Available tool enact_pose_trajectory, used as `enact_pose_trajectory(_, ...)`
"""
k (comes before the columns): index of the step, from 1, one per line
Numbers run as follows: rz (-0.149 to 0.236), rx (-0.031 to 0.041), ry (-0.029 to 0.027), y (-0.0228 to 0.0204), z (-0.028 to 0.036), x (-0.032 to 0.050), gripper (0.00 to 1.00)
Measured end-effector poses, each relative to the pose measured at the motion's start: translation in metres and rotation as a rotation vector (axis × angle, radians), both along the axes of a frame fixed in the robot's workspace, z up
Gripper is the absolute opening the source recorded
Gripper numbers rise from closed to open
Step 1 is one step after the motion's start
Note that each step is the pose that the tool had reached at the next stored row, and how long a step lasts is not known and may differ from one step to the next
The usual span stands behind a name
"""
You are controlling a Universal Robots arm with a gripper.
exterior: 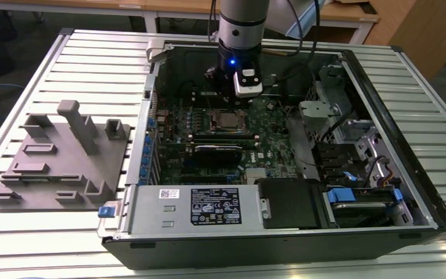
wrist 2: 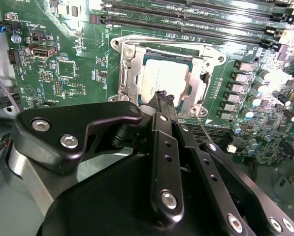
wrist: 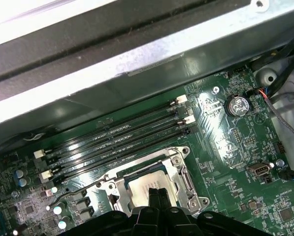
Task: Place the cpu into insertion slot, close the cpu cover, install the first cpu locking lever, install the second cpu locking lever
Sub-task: 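Close the cpu cover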
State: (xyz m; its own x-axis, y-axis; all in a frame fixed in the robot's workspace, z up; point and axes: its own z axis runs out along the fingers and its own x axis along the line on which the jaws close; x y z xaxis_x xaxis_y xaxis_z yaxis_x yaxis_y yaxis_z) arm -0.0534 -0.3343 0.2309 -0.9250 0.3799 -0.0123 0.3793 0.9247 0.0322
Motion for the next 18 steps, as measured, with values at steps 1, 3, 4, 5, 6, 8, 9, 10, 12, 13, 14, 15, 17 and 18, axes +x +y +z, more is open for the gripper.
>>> enact_pose_trajectory(1,0.000,0.0000,0.0000,0.0000,0.0000,0.0000,0.10)
enact_pose_trajectory(3,0.007,0.0000,0.0000,0.0000,0.0000,0.0000,0.10)
enact_pose_trajectory(4,0.013,0.0000,0.0000,0.0000,0.0000,0.0000,0.10)
enact_pose_trajectory(5,0.020,0.0000,0.0000,0.0000,0.0000,0.0000,0.10)
enact_pose_trajectory(6,0.027,0.0000,0.0000,0.0000,0.0000,0.0000,0.10)
enact_pose_trajectory(8,0.044,0.0000,0.0000,0.0000,-0.0001,0.0000,0.10)
enact_pose_trajectory(9,0.052,0.0000,0.0000,0.0000,-0.0001,0.0000,0.10)
enact_pose_trajectory(10,0.055,-0.0001,0.0000,0.0000,-0.0001,0.0000,0.10)
enact_pose_trajectory(12,0.056,0.0000,0.0000,0.0000,-0.0001,0.0000,0.10)
enact_pose_trajectory(13,0.056,0.0000,0.0000,0.0000,-0.0001,0.0000,0.10)
enact_pose_trajectory(14,0.057,0.0000,0.0000,0.0000,-0.0001,0.0000,0.10)
enact_pose_trajectory(15,0.057,0.0000,0.0000,0.0000,-0.0001,0.0000,0.10)
enact_pose_trajectory(17,0.057,0.0000,0.0000,0.0000,-0.0001,0.0000,0.10)
enact_pose_trajectory(18,0.057,0.0000,0.0000,0.0000,-0.0001,0.0000,0.10)
